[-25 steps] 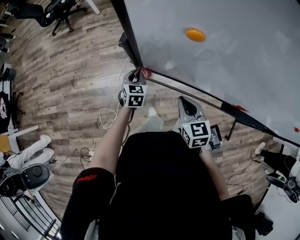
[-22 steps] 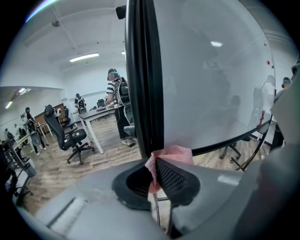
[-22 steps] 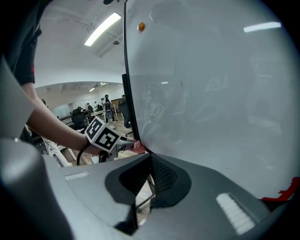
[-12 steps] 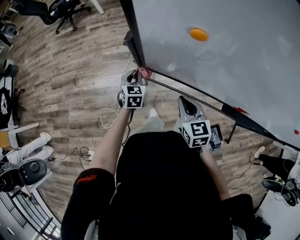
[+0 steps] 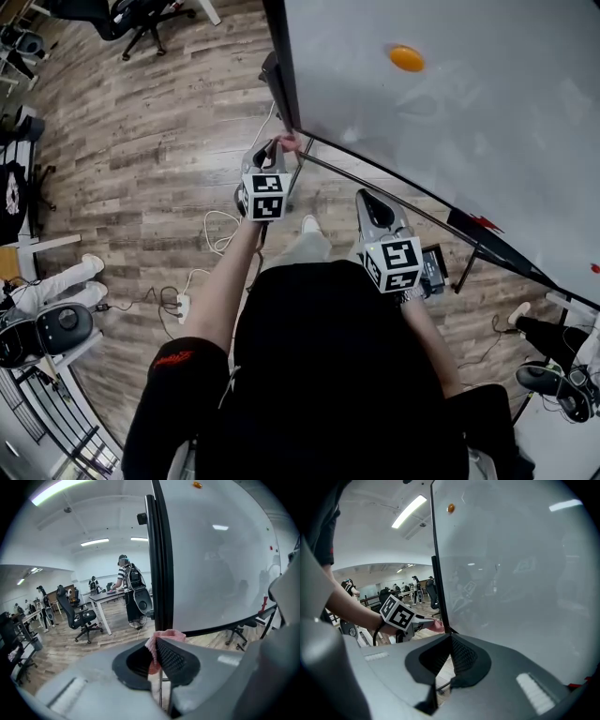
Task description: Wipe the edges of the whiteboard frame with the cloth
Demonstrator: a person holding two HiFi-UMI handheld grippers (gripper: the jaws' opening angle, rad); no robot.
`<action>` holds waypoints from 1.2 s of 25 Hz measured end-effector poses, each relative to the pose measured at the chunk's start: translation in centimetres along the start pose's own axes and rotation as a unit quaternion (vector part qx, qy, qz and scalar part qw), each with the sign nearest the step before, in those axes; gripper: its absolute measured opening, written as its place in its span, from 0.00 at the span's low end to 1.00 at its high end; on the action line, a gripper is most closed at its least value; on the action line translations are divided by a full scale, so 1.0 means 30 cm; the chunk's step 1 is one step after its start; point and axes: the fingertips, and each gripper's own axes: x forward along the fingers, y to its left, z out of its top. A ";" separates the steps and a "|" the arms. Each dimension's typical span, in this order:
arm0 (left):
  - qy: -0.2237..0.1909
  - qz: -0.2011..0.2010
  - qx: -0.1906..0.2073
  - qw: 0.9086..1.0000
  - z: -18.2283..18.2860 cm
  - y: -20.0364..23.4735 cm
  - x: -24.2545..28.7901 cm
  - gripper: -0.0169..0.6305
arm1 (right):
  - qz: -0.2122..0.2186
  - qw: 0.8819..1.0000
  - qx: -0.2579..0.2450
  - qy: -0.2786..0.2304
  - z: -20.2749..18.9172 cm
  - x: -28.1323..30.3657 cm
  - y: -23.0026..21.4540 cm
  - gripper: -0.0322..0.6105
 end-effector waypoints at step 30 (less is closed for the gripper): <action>-0.198 -0.082 -0.009 0.977 0.370 -0.202 -0.454 0.05 | -0.010 0.996 -0.008 -0.094 0.237 -0.089 -0.013 0.05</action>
